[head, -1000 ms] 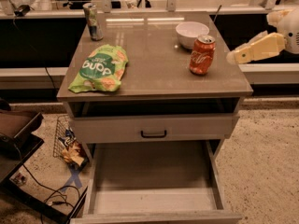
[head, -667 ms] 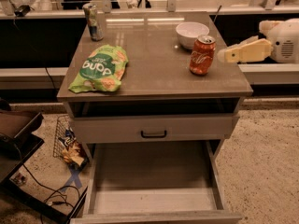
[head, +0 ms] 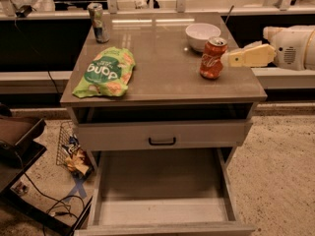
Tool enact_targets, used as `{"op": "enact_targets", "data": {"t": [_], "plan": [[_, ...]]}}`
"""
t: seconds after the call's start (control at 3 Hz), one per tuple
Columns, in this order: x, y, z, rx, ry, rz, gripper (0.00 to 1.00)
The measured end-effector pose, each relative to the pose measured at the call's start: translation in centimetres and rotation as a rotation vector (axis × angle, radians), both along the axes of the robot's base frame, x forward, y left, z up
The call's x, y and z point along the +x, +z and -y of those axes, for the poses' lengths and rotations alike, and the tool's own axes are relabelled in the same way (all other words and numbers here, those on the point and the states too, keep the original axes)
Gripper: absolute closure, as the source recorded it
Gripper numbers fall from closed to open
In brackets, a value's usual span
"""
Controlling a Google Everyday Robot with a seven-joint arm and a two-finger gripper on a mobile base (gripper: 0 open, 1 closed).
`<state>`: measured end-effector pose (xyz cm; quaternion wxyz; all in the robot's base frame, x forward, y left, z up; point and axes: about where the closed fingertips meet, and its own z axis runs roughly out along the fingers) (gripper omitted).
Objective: Move coke can near redbull can
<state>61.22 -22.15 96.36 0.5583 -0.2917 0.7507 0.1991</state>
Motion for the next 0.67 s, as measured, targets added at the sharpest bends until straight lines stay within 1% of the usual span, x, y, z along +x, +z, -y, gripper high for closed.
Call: {"op": "enact_targets", "data": {"t": [0.33,0.67], "plan": [[3.8,-2.5,0.0,0.007,0.077,0.055,0.0],[6.9,-3.5,1.0,0.004,0.107,0.107,0.0]]}}
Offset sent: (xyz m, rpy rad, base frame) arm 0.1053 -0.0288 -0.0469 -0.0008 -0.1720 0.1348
